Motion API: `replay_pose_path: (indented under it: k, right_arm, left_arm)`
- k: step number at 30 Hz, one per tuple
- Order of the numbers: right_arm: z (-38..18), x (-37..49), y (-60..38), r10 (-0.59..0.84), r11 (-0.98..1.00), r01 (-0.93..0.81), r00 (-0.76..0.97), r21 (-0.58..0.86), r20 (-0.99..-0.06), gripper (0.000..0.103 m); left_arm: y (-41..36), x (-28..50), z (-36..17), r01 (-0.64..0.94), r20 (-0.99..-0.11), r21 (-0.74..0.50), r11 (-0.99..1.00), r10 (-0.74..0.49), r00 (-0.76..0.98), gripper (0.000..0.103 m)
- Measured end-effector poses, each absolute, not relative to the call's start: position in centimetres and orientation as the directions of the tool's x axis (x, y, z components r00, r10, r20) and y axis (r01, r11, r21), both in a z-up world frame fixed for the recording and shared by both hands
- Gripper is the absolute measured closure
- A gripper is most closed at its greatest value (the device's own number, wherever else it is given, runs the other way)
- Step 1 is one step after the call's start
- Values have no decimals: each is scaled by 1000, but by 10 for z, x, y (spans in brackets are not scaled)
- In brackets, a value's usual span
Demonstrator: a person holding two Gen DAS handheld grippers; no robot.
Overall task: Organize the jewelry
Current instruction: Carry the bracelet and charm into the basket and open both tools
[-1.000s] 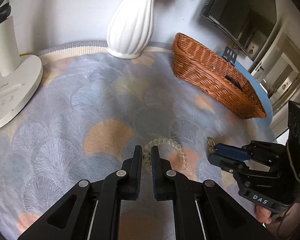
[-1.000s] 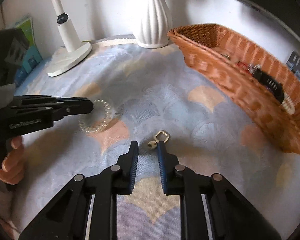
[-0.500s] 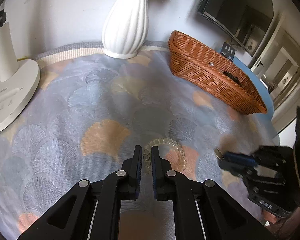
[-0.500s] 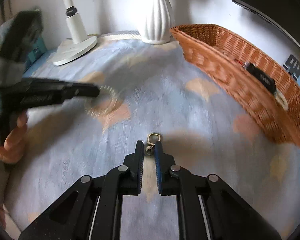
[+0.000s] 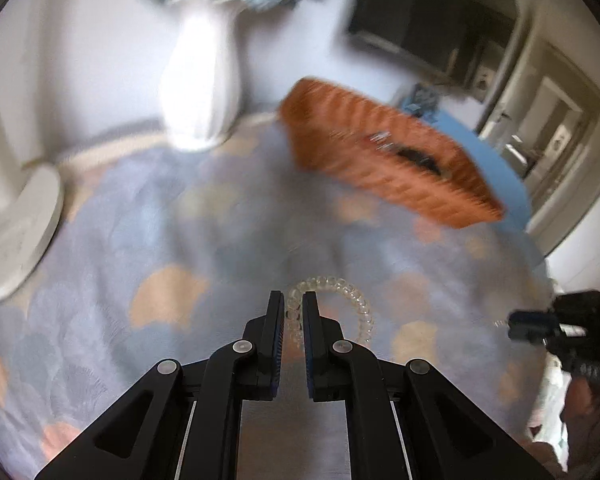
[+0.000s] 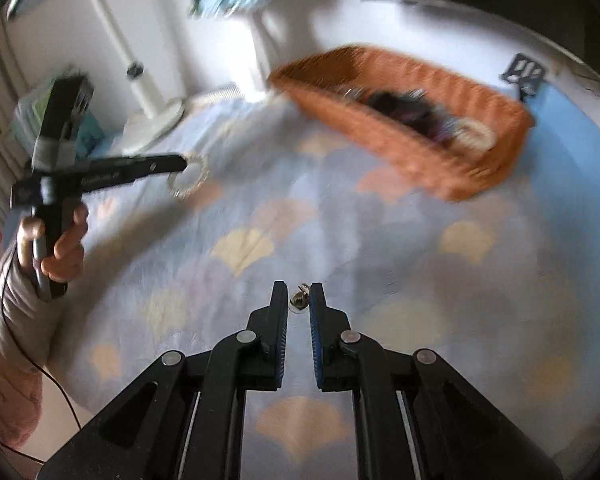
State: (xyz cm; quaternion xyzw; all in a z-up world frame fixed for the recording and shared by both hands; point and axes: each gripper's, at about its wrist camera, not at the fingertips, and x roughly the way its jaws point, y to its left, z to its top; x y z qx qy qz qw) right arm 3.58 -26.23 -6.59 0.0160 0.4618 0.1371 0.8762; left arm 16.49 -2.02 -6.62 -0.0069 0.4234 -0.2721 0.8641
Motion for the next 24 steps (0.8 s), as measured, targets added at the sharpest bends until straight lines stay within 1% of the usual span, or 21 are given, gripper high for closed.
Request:
replay_pose_path:
  k: [6, 11, 16, 19, 24]
  right_arm:
    - [-14, 56, -313, 272, 962, -165, 633, 218, -724, 91]
    - [3, 103, -346, 253, 962, -97, 670, 256, -698, 91]
    - [-11, 150, -365, 246, 959, -58, 660, 278, -710, 91]
    - [-23, 167, -366, 229, 964, -48, 647, 260, -727, 91]
    - [-39, 183, -368, 204, 973, -45, 630, 226, -749, 91]
  left_arm:
    - [-71, 169, -10, 556, -679, -182, 811, -512, 526, 94]
    - [-119, 201, 19, 578, -658, -124, 807, -503, 561, 94]
    - [-146, 259, 18, 513, -659, -117, 850, -453, 601, 94]
    - [-161, 300, -1, 465, -700, -144, 874, -422, 576, 94]
    - [-178, 344, -33, 395, -755, -194, 898, -393, 525, 94]
